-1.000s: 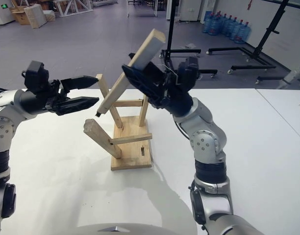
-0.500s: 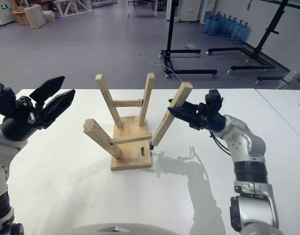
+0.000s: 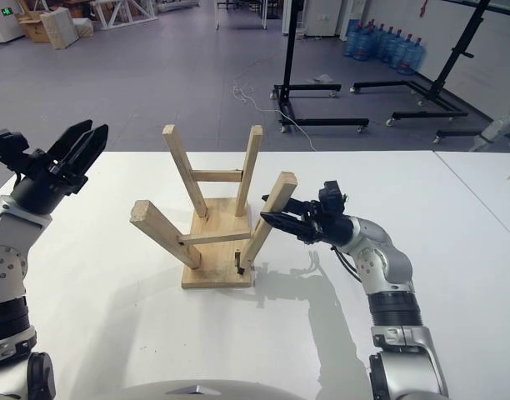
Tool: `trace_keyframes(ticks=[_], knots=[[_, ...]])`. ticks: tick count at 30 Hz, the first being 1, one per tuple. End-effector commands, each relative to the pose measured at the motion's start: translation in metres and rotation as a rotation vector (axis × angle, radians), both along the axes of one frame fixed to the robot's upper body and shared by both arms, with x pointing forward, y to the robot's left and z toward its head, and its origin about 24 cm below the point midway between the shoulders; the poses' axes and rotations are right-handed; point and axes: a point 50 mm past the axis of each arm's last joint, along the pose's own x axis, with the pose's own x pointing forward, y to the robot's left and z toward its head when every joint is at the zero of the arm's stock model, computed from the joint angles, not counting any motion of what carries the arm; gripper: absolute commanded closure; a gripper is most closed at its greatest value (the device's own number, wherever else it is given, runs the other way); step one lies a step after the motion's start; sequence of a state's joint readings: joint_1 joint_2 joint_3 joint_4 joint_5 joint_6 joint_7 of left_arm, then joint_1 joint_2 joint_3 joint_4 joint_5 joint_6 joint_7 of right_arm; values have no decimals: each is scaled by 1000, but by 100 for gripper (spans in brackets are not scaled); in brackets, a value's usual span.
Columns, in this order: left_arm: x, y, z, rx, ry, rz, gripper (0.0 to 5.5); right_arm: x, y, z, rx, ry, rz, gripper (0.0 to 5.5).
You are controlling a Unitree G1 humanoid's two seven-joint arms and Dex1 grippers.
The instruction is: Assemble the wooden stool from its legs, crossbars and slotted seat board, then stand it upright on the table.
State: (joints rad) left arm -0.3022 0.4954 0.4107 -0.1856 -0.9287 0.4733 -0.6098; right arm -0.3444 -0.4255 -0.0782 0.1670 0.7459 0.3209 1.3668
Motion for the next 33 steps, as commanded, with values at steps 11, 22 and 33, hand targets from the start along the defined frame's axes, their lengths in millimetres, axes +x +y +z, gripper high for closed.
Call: trace_keyframes(ticks=[11,22,33], knots=[[1,-9,4,55,5,-14,186,-7,1,-14,-279,-109,40,345],[-2,-14,-5,87,16,-38,186,-5,4,-18,-381,-123,97,345],[-1,-16,-12,113,25,-48,186,3,14,-16,-378,-139,83,346]])
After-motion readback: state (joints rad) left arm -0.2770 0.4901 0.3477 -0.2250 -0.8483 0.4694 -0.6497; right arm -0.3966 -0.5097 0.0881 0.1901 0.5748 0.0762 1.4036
